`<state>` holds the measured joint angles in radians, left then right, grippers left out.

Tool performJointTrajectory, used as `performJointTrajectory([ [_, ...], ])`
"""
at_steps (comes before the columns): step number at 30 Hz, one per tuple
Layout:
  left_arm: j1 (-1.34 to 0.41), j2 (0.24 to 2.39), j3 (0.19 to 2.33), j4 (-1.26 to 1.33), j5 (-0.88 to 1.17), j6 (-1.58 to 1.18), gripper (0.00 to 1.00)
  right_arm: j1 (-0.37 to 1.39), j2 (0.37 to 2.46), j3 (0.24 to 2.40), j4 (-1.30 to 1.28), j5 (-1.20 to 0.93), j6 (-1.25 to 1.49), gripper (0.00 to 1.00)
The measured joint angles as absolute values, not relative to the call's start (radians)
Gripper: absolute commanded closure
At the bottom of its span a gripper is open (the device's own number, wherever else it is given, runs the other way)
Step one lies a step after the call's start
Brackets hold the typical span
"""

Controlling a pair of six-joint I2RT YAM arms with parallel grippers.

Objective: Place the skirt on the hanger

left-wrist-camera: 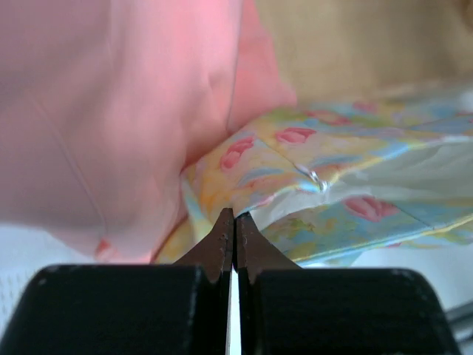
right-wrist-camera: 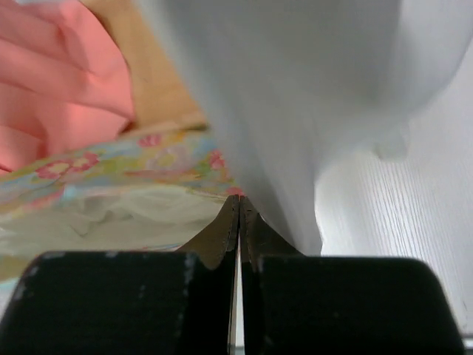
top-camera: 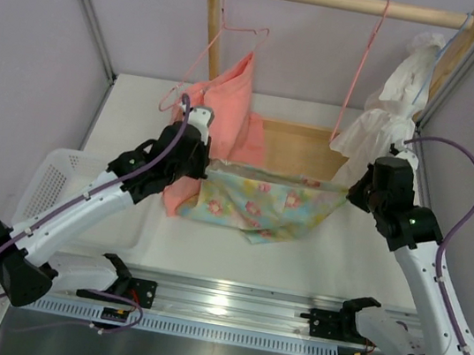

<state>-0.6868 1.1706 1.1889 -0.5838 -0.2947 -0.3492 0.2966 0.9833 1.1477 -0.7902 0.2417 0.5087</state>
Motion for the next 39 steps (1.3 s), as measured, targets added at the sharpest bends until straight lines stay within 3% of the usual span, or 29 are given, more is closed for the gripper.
performJointTrajectory([
  [7,-0.687,1.141,1.113,-0.620,-0.251,-0.364,1.00,0.297,1.015,1.135,-0.823,0.220,0.522,1.00],
  [16,-0.651,1.324,1.575,-0.611,-0.250,-0.339,1.00,0.267,1.232,1.560,-0.785,0.230,0.477,1.00],
  [24,-0.596,1.519,1.842,-0.498,-0.229,-0.331,1.00,0.234,1.367,1.757,-0.685,0.244,0.434,1.00],
  [39,-0.553,1.623,1.871,-0.414,-0.203,-0.332,1.00,0.126,1.422,1.799,-0.583,0.218,0.425,1.00],
])
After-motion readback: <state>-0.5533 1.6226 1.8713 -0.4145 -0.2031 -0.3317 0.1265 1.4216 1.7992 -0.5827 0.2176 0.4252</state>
